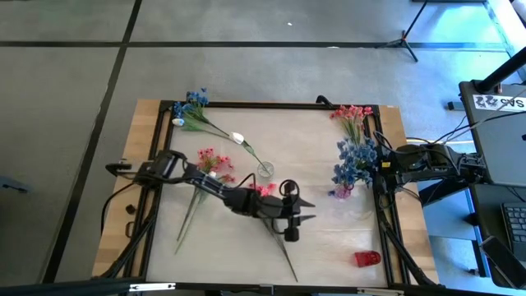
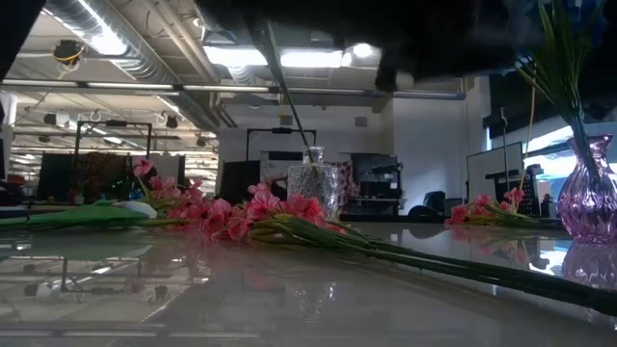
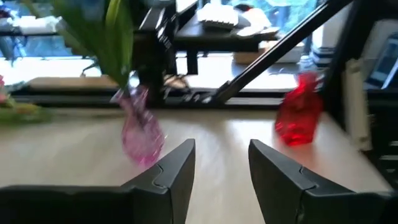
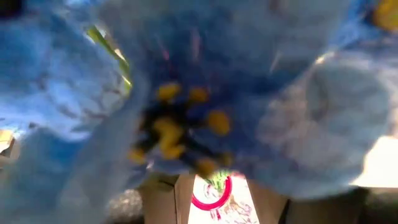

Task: Sort flowers into vase by color
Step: Put the bottom blue flower into the purple vase, then put the blue flower into the purple vase

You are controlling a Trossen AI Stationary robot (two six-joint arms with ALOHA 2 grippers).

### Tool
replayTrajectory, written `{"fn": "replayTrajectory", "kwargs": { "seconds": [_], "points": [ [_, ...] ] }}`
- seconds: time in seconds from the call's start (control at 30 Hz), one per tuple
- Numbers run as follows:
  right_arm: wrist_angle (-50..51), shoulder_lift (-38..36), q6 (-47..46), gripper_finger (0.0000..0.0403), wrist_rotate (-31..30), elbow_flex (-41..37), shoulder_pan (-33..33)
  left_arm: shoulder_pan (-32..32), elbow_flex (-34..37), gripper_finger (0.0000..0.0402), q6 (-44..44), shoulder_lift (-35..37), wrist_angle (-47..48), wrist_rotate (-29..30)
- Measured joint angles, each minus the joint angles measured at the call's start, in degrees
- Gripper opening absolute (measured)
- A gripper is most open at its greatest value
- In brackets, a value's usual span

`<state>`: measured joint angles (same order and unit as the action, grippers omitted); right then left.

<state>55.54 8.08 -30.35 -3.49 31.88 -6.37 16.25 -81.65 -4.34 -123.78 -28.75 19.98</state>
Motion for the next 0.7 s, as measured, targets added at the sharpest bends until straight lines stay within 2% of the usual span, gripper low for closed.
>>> {"fn": "replayTrajectory", "kwargs": {
  "seconds": [0.2,0.37,0.53,0.7],
  "points": [
    [2.49,0.0,-1.44,0.0141,1.71,0.0,0.0,-0.46,0.06,0.0146,1.39,-1.41,-0.4,-0.02],
    [3.59,0.0,-2.7,0.0189,3.32,0.0,0.0,0.04,0.07,0.0146,2.57,-1.43,-0.45,0.01],
    [2.99,0.0,-2.43,0.0232,8.32,0.0,0.02,0.0,0.07,0.0146,2.56,-1.43,-0.28,0.07],
    [3.35,0.02,-3.86,0.0235,12.22,0.27,0.02,0.02,0.04,0.0146,2.58,-1.43,-0.24,0.1]
  ]
}}
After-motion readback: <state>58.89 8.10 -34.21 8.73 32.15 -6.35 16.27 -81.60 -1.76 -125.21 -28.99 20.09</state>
